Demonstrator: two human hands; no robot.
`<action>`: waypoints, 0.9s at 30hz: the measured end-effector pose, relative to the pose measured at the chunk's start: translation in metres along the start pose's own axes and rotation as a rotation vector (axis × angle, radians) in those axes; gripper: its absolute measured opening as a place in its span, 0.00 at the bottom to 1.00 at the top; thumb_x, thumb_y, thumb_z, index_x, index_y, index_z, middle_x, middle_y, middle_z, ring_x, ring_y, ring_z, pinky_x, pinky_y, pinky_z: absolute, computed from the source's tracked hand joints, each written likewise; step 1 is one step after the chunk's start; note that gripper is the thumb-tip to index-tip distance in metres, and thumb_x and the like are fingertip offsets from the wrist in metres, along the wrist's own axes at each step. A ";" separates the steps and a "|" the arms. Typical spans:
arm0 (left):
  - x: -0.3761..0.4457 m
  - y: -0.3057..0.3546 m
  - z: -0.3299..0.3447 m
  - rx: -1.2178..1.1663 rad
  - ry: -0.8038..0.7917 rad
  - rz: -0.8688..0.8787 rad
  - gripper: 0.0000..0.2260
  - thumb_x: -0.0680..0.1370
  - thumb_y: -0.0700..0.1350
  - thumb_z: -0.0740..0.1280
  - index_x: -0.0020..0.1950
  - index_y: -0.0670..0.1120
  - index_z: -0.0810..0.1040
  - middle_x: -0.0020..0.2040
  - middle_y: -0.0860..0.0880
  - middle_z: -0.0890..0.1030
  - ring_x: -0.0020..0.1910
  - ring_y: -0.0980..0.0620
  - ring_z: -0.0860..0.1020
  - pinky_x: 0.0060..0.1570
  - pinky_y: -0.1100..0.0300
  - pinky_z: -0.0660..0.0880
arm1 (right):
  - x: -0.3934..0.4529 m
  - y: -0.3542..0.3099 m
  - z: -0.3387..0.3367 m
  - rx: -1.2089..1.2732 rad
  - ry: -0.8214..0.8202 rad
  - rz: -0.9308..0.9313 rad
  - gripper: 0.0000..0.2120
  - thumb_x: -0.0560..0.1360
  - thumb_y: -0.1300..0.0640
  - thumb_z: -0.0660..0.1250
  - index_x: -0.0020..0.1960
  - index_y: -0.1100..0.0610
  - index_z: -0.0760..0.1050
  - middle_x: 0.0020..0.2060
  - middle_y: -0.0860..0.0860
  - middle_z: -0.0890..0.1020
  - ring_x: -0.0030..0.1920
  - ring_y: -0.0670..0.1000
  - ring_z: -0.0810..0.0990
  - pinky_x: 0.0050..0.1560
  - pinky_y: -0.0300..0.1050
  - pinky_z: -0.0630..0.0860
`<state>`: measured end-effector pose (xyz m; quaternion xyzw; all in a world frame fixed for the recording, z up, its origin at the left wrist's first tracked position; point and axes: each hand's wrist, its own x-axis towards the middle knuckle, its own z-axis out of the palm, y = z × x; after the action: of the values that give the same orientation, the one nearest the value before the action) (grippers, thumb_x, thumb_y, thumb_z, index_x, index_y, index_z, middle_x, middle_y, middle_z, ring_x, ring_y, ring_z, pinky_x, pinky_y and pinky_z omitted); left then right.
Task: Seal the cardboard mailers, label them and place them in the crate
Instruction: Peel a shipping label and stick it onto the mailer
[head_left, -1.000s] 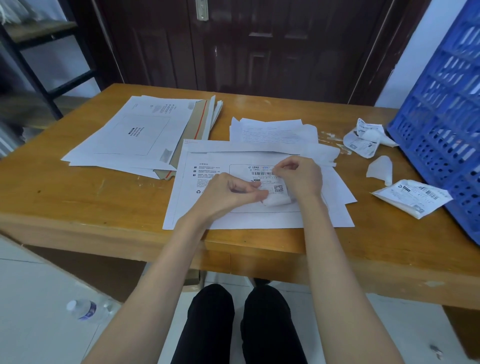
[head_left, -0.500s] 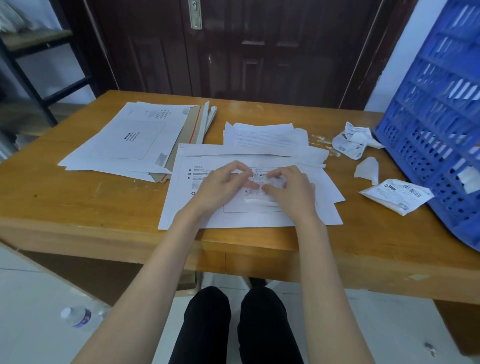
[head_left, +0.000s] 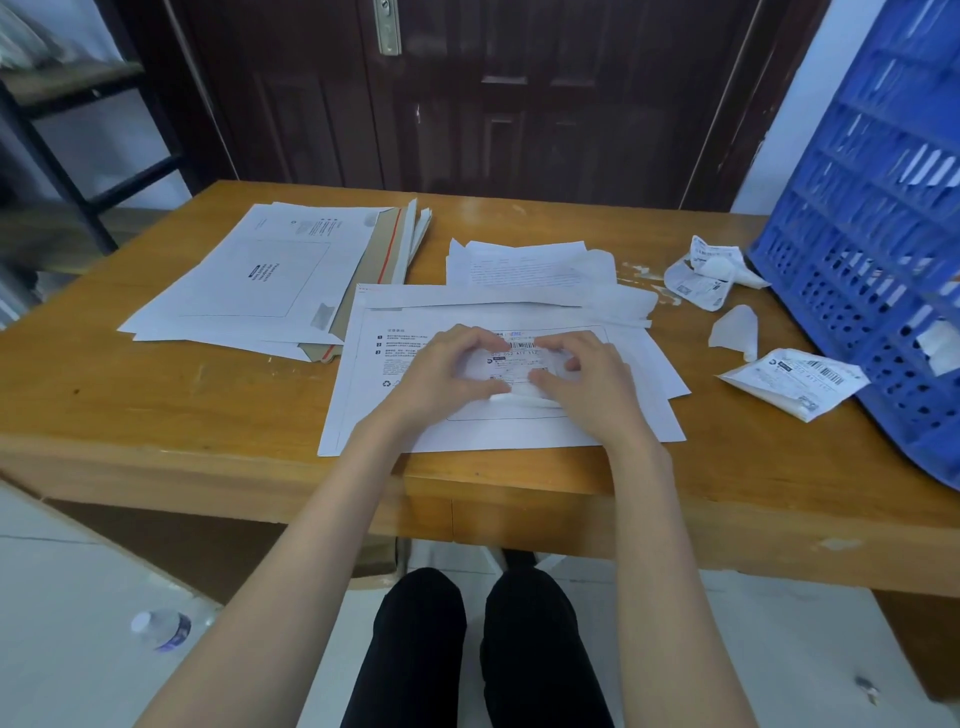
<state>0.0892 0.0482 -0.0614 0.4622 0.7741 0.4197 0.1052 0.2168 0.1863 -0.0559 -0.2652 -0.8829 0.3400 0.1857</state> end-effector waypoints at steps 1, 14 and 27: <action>0.001 0.000 -0.002 0.015 -0.021 0.008 0.17 0.71 0.44 0.75 0.59 0.49 0.78 0.59 0.53 0.77 0.61 0.53 0.72 0.62 0.61 0.67 | 0.000 0.000 -0.002 0.003 -0.019 0.000 0.18 0.74 0.51 0.70 0.63 0.47 0.74 0.61 0.43 0.74 0.53 0.46 0.71 0.62 0.48 0.69; -0.003 -0.001 -0.007 0.238 -0.121 0.049 0.40 0.60 0.73 0.68 0.69 0.58 0.67 0.63 0.58 0.73 0.64 0.57 0.68 0.62 0.55 0.59 | -0.007 0.004 -0.019 -0.047 -0.246 -0.034 0.29 0.74 0.51 0.70 0.72 0.45 0.65 0.70 0.43 0.67 0.65 0.43 0.65 0.66 0.41 0.61; -0.003 0.003 -0.004 0.229 -0.018 0.006 0.33 0.68 0.66 0.67 0.70 0.57 0.67 0.69 0.58 0.68 0.69 0.57 0.64 0.69 0.50 0.59 | 0.003 -0.003 -0.026 0.257 -0.236 0.150 0.20 0.78 0.50 0.64 0.69 0.45 0.68 0.60 0.46 0.70 0.62 0.47 0.71 0.58 0.42 0.67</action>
<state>0.0907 0.0441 -0.0573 0.4774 0.8145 0.3246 0.0574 0.2267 0.1990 -0.0357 -0.2625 -0.8256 0.4917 0.0874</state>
